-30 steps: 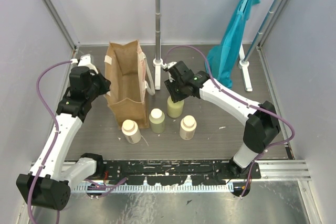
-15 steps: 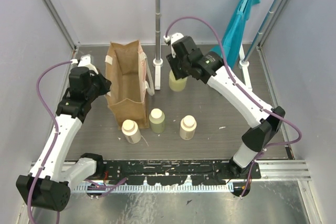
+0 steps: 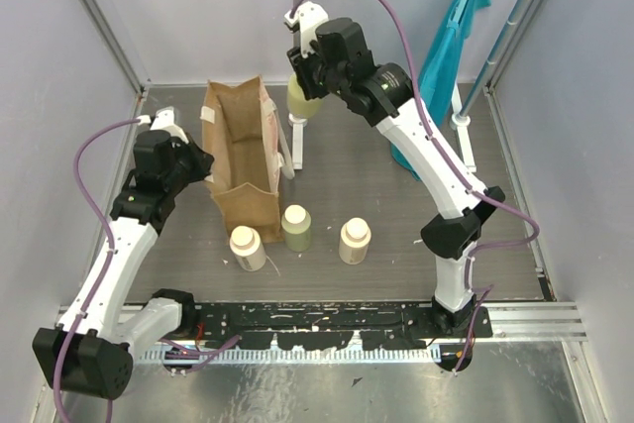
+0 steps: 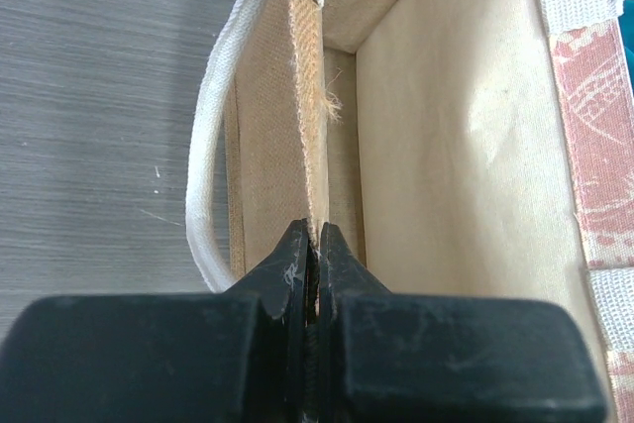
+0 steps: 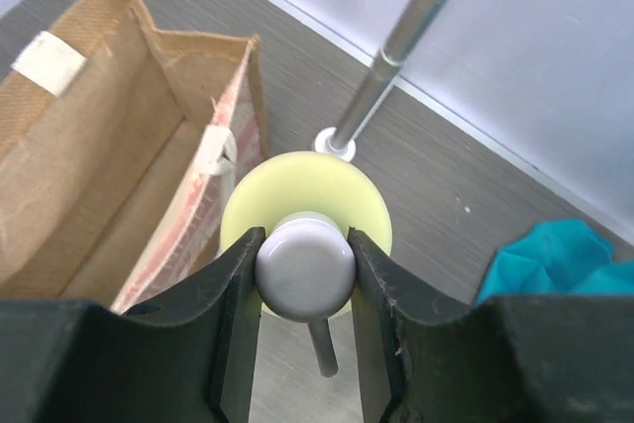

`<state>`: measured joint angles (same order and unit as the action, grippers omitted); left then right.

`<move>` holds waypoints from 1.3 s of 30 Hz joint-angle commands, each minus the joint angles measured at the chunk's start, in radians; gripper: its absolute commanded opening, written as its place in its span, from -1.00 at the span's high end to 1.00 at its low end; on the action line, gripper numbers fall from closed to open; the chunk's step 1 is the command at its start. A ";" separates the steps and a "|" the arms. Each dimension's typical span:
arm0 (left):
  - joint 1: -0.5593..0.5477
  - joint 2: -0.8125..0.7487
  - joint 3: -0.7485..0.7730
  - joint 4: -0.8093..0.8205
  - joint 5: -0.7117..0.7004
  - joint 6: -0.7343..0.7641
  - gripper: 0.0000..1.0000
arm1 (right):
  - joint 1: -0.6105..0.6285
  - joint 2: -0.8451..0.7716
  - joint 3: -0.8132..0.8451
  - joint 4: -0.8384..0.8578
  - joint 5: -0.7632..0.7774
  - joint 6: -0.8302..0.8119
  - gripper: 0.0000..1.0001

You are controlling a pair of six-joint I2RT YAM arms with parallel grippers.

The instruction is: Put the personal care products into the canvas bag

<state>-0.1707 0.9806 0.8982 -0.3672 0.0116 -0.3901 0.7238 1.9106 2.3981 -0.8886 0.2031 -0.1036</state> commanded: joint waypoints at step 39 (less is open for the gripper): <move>-0.001 -0.028 0.001 -0.021 0.132 0.006 1.00 | 0.010 0.267 -0.056 0.698 -0.360 0.049 0.99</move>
<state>-0.1703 0.9668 0.8902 -0.3485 0.1017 -0.3935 0.7296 2.2494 2.2742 -0.4271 -0.1993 -0.0360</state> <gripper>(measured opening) 0.076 0.419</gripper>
